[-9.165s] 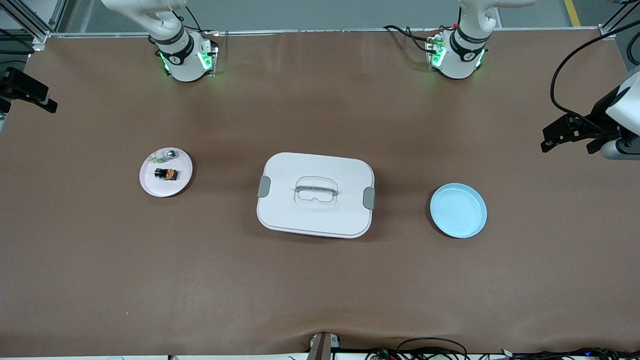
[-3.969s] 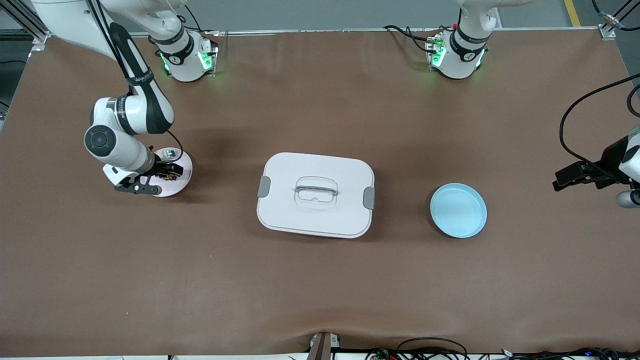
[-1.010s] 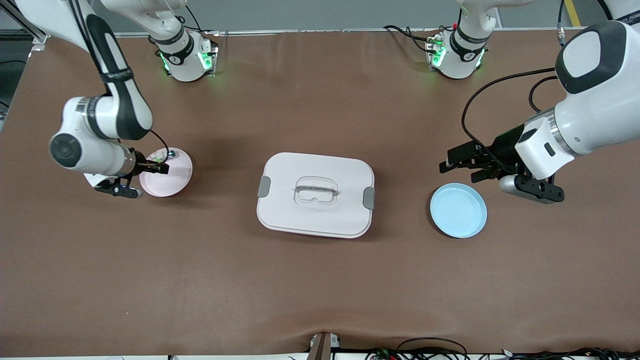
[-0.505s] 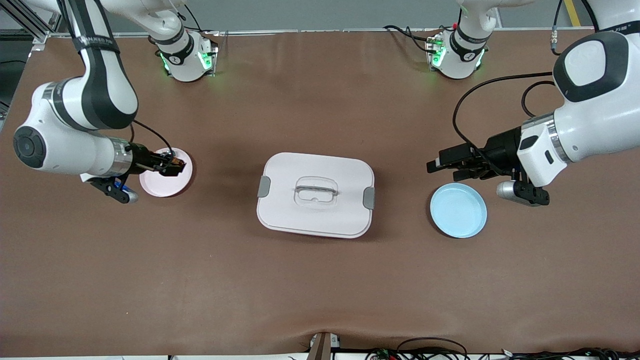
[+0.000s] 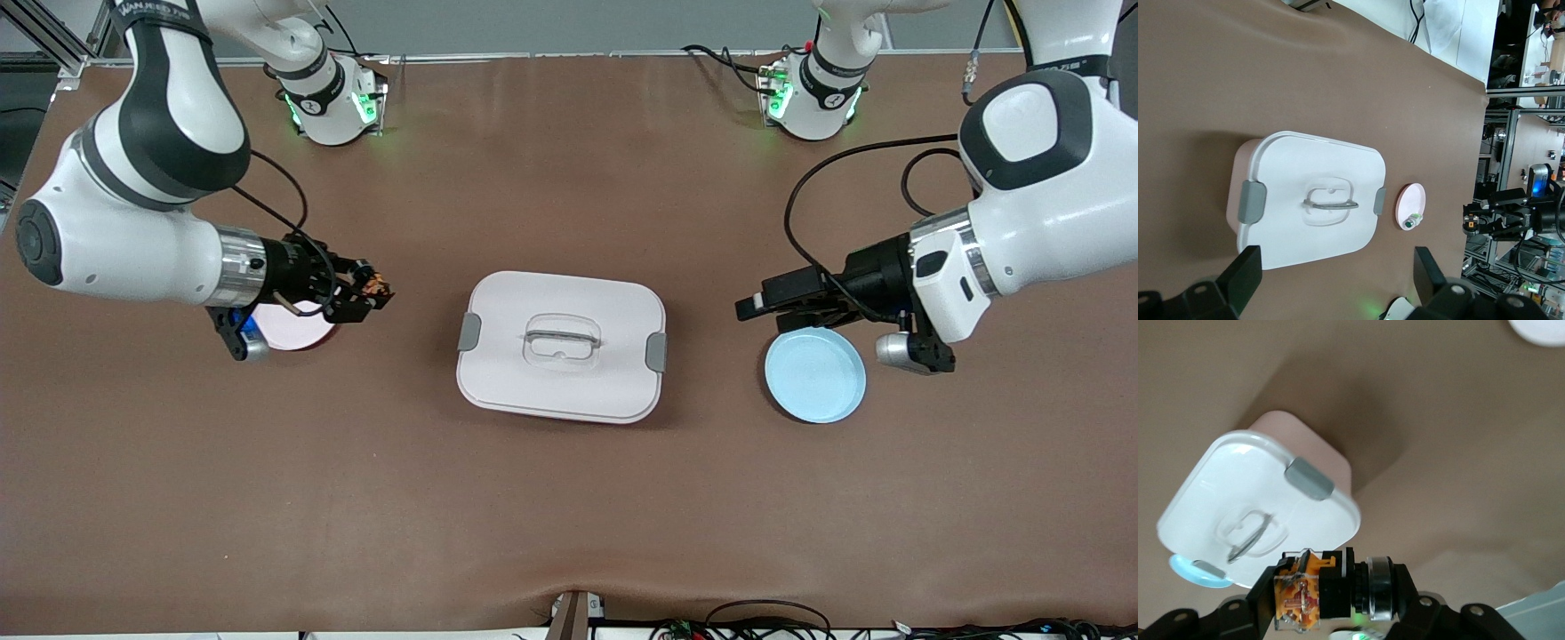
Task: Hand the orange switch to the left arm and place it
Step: 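Lift the switch with the right gripper while the left gripper approaches, then carry the switch over the box toward the left gripper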
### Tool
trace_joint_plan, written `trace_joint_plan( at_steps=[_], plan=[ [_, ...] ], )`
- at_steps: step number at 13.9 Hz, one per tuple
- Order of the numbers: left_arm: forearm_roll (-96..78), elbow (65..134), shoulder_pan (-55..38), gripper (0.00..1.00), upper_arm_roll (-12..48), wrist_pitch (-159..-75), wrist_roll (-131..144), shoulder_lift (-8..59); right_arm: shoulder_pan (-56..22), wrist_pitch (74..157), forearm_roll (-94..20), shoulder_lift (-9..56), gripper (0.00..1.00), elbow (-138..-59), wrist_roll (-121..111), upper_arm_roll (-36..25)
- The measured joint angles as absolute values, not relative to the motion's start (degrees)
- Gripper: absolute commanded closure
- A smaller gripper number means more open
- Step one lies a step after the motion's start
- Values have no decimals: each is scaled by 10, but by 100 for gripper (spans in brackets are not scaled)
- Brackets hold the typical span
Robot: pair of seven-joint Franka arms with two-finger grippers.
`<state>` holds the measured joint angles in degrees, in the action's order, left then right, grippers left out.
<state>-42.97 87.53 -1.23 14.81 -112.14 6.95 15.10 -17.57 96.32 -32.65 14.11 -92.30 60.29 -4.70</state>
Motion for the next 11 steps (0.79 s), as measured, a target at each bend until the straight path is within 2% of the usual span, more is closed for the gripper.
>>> trace_joint_plan(
  at_steps=[3,6,11],
  plan=[
    [-441,876,-37,0,149,-1158,72,159,-205,967,-351,166,100,-871,730,-47],
    [-468,877,-56,0,149,-1180,74,168,-228,979,-380,218,100,-785,840,-47],
    [-493,878,-84,0,149,-1229,75,185,-296,1085,-385,310,100,-663,1013,-43]
  ],
)
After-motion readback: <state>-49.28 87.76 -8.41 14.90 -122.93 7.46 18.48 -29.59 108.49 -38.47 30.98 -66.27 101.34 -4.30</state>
